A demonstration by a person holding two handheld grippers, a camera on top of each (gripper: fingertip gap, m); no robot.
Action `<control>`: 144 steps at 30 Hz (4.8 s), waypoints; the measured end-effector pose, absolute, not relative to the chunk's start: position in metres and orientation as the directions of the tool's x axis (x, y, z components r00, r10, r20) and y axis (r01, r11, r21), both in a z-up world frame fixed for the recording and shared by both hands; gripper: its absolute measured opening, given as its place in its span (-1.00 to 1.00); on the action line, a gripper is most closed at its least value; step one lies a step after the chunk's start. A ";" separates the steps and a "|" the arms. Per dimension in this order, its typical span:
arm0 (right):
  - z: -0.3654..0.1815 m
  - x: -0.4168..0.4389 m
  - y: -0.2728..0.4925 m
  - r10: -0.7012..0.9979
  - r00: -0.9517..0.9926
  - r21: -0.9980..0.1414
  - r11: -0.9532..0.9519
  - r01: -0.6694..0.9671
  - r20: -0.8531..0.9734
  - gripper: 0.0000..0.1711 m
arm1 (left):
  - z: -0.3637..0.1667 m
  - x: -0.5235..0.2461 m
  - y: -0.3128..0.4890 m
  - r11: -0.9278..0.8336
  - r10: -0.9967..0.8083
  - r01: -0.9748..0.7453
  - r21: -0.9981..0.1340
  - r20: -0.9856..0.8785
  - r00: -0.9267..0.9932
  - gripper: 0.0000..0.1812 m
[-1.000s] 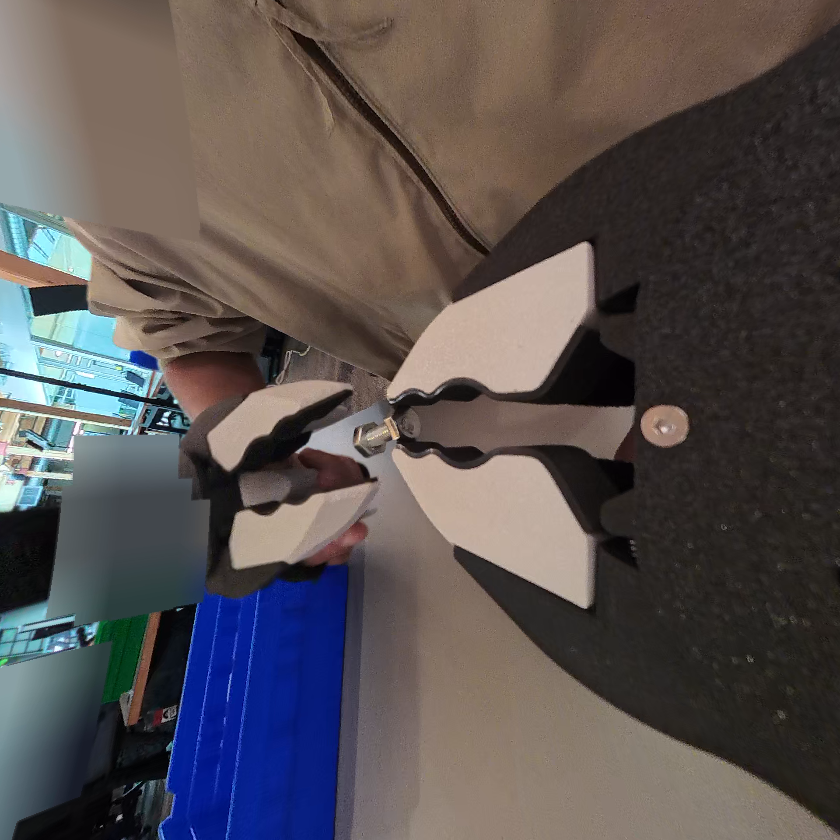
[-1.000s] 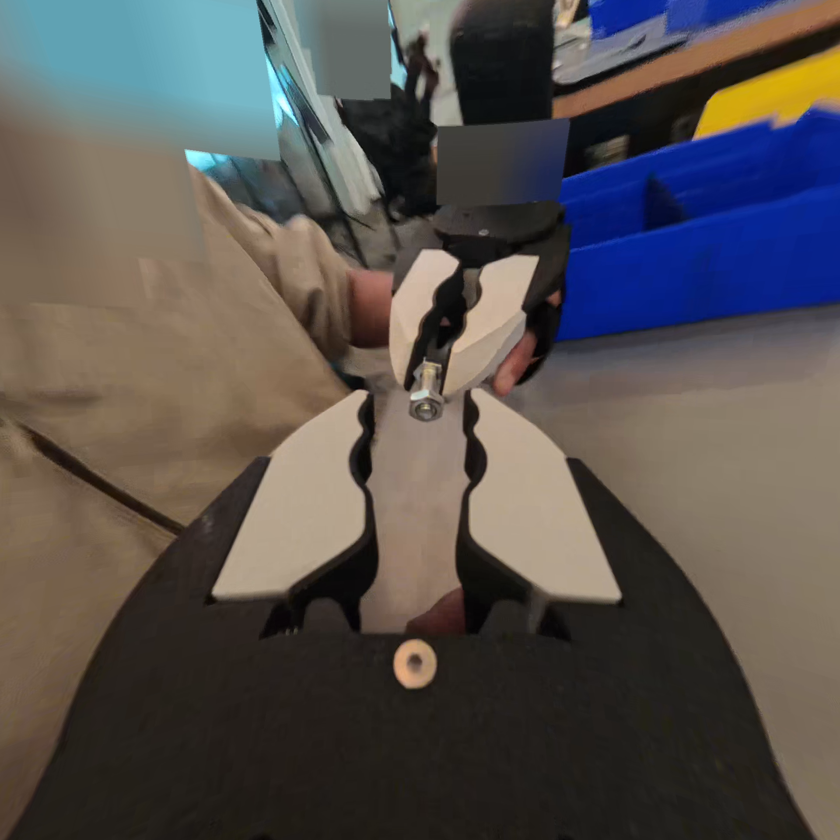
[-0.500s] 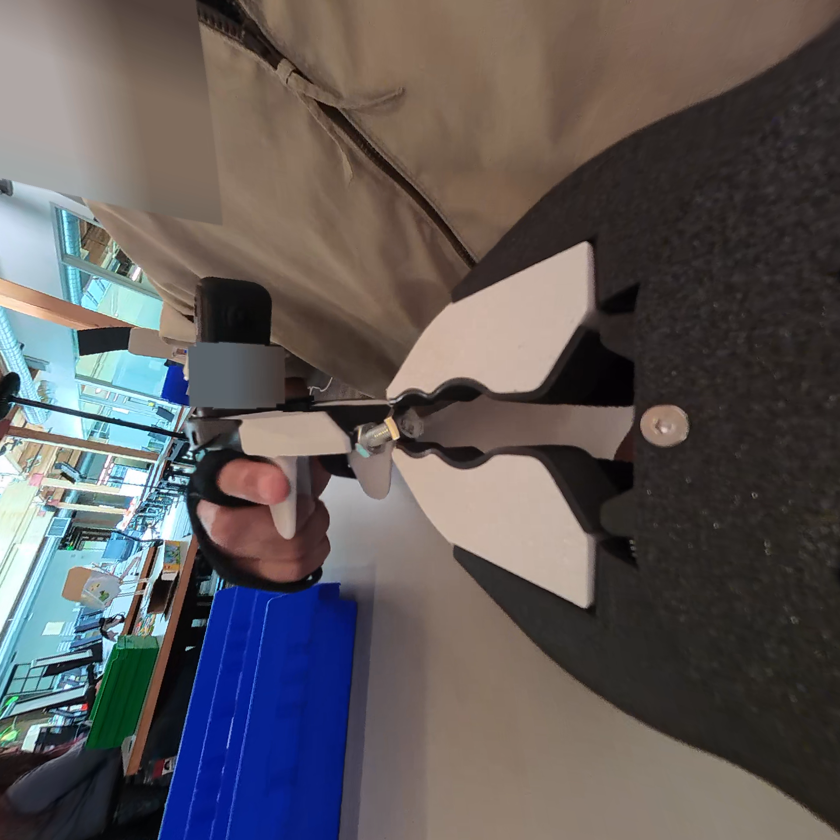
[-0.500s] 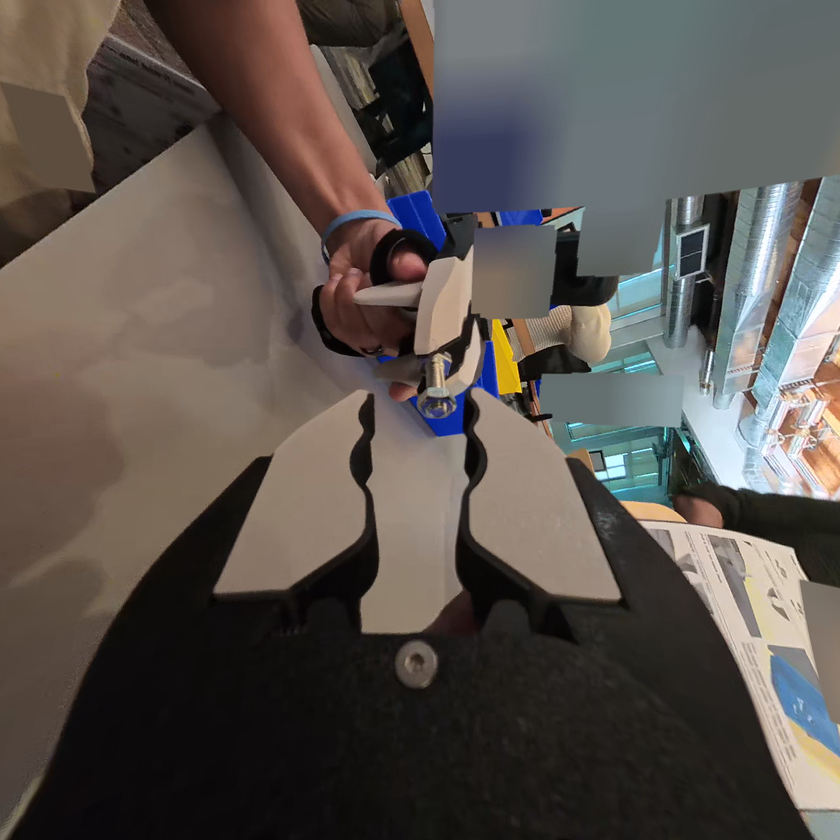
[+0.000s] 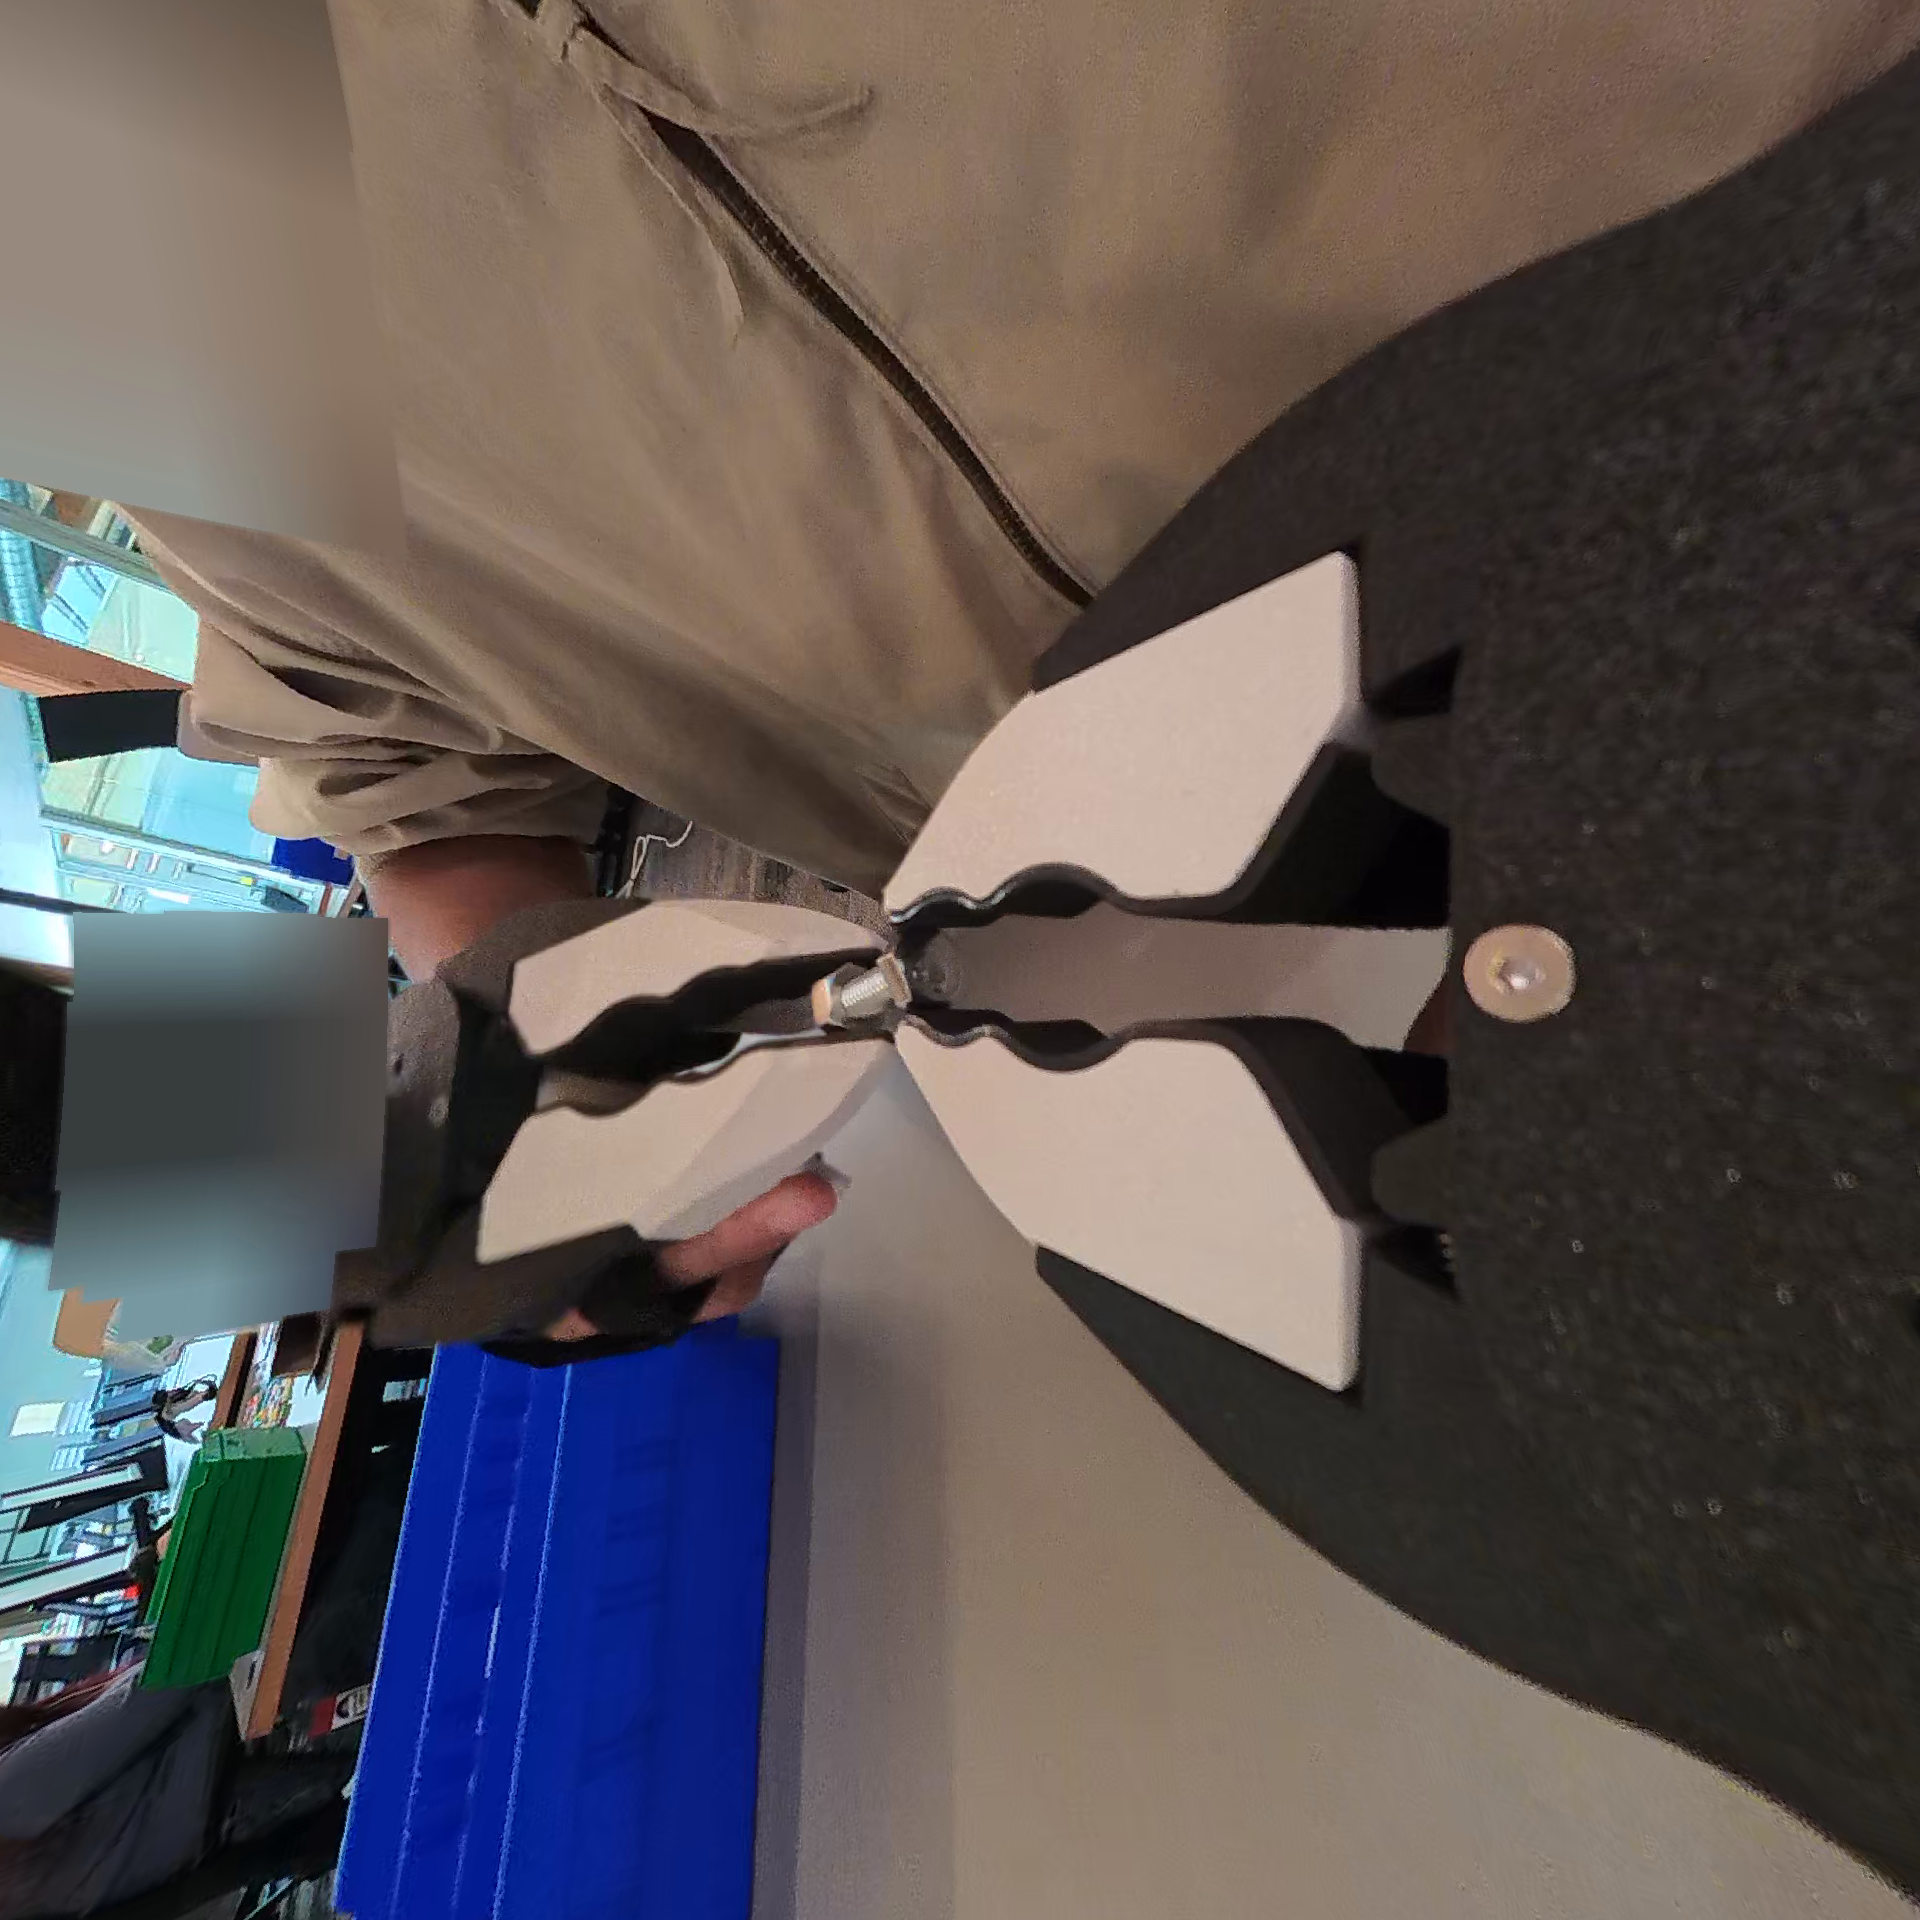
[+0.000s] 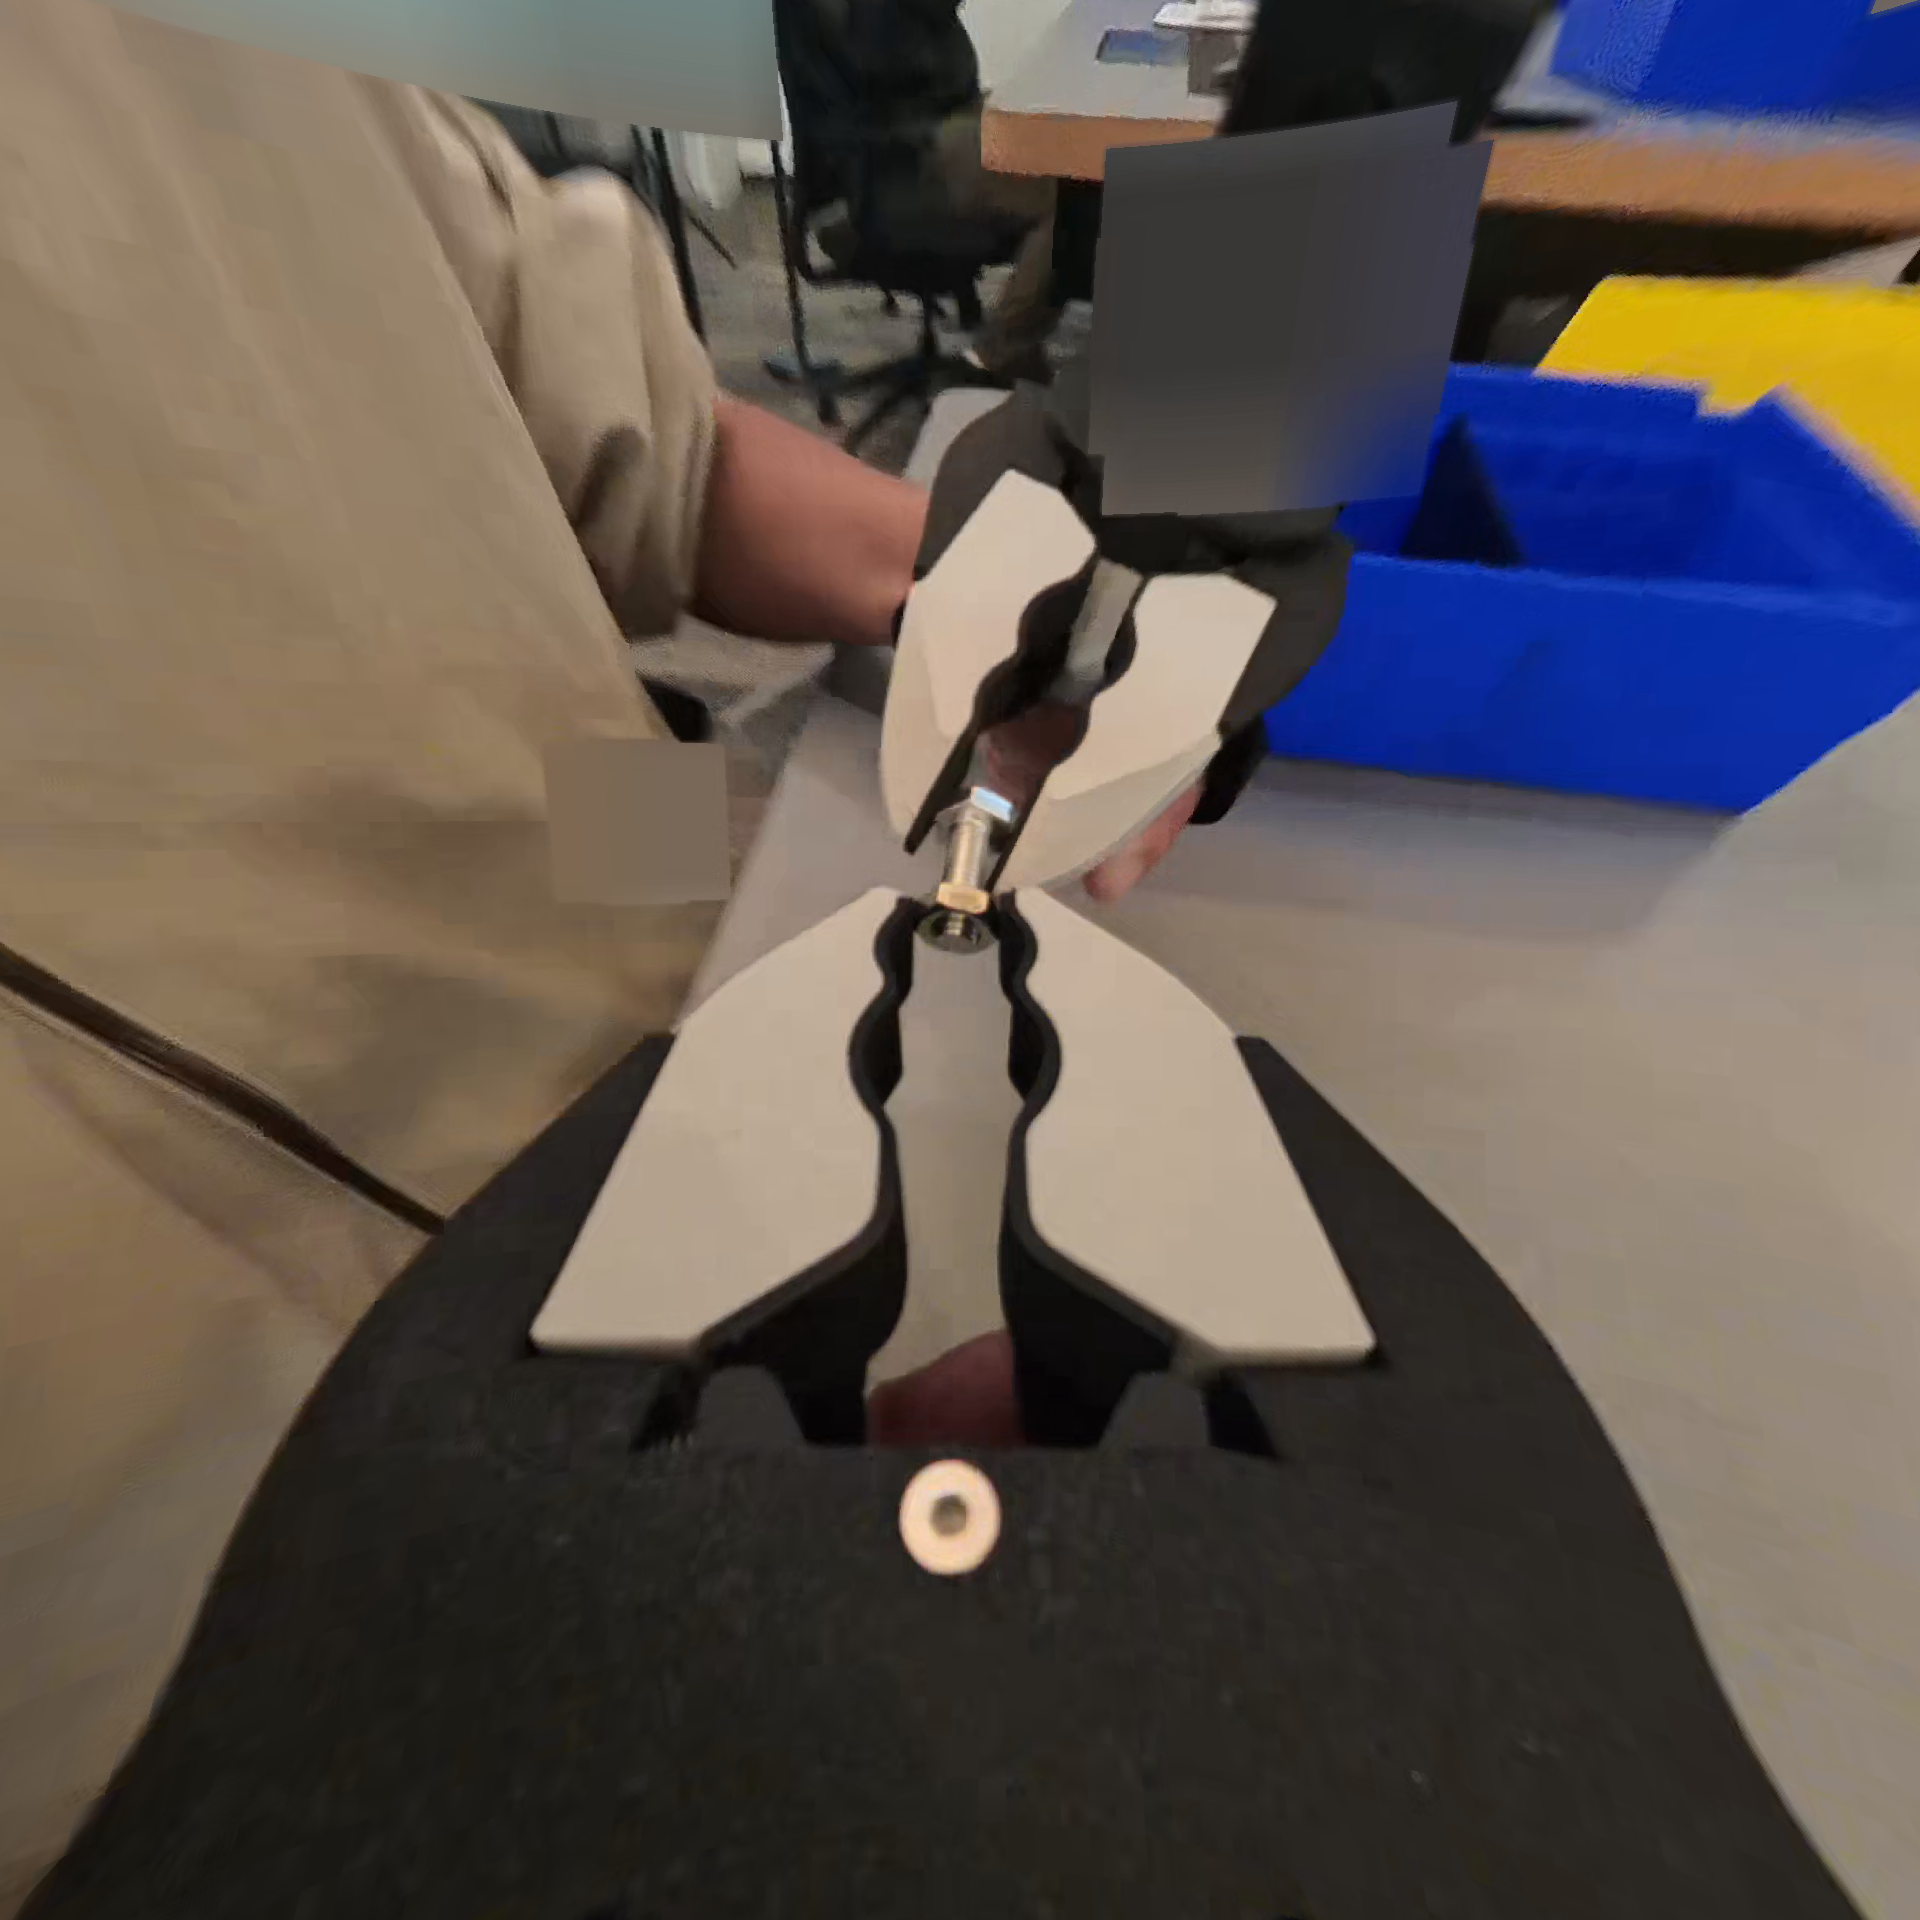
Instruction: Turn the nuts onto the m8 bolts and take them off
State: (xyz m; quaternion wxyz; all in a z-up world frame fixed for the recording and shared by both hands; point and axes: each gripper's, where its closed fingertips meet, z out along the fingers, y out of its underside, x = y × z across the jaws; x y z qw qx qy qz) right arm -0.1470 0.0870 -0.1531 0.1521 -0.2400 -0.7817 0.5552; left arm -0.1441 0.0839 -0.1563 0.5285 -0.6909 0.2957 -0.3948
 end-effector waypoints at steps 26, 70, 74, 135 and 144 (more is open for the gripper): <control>-0.151 -0.140 0.096 0.411 -0.329 -0.514 0.783 -0.350 0.850 -0.45 | -0.150 -0.154 0.079 -0.273 -0.817 0.107 -0.956 0.289 0.499 -0.84; -0.152 -0.151 0.107 0.689 -0.692 -0.951 0.309 0.012 0.215 -0.47 | -0.154 -0.149 0.082 -0.248 -0.794 0.069 -0.966 0.244 0.556 -0.84; -0.142 -0.150 0.096 0.481 -0.390 -0.606 0.725 -0.325 0.785 -0.56 | -0.159 -0.152 0.080 -0.283 -0.806 0.099 -0.954 0.293 0.515 -0.84; -0.152 -0.129 0.138 0.793 -0.239 -0.822 0.567 -0.048 0.561 -0.42 | -0.172 -0.163 0.088 -0.223 -0.713 -0.028 -0.974 0.144 0.686 -0.84; -0.167 -0.148 0.100 0.653 -0.521 -0.780 0.624 -0.041 0.550 -0.43 | -0.169 -0.147 0.083 -0.312 -0.802 0.060 -0.948 0.297 0.518 -0.84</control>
